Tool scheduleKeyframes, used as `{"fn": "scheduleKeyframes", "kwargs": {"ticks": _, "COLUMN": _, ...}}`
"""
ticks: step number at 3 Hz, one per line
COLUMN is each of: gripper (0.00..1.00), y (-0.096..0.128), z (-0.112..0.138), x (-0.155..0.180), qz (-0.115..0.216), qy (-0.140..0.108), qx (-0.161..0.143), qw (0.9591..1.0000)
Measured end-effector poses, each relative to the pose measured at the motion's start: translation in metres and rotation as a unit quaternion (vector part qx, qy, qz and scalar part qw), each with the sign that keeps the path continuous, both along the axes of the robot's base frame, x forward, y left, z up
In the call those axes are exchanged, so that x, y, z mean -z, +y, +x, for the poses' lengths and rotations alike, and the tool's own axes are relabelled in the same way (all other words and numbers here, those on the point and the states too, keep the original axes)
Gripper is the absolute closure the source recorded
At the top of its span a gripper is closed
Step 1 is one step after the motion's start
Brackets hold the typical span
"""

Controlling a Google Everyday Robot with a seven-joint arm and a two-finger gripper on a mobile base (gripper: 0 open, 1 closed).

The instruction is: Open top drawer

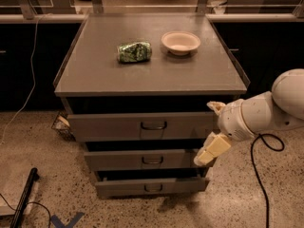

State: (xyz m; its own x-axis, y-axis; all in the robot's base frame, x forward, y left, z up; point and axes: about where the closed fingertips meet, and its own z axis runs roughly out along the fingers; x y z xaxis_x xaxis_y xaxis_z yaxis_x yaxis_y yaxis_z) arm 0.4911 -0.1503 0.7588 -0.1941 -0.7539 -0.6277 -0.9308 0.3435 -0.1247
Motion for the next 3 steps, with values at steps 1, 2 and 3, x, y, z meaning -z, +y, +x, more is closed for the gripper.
{"fn": "scheduleKeyframes", "kwargs": {"ticks": 1, "gripper": 0.0, "y": 0.015, "z": 0.012, "x": 0.012, "qz": 0.015, "qy": -0.006, "qx": -0.01, "qw": 0.9998}}
{"fn": "scheduleKeyframes", "kwargs": {"ticks": 2, "gripper": 0.0, "y": 0.021, "z": 0.029, "x": 0.038, "qz": 0.029, "qy": -0.003, "qx": -0.005, "qw": 0.9996}}
{"fn": "scheduleKeyframes", "kwargs": {"ticks": 3, "gripper": 0.0, "y": 0.022, "z": 0.037, "x": 0.052, "qz": 0.034, "qy": 0.001, "qx": 0.0, "qw": 0.9994}}
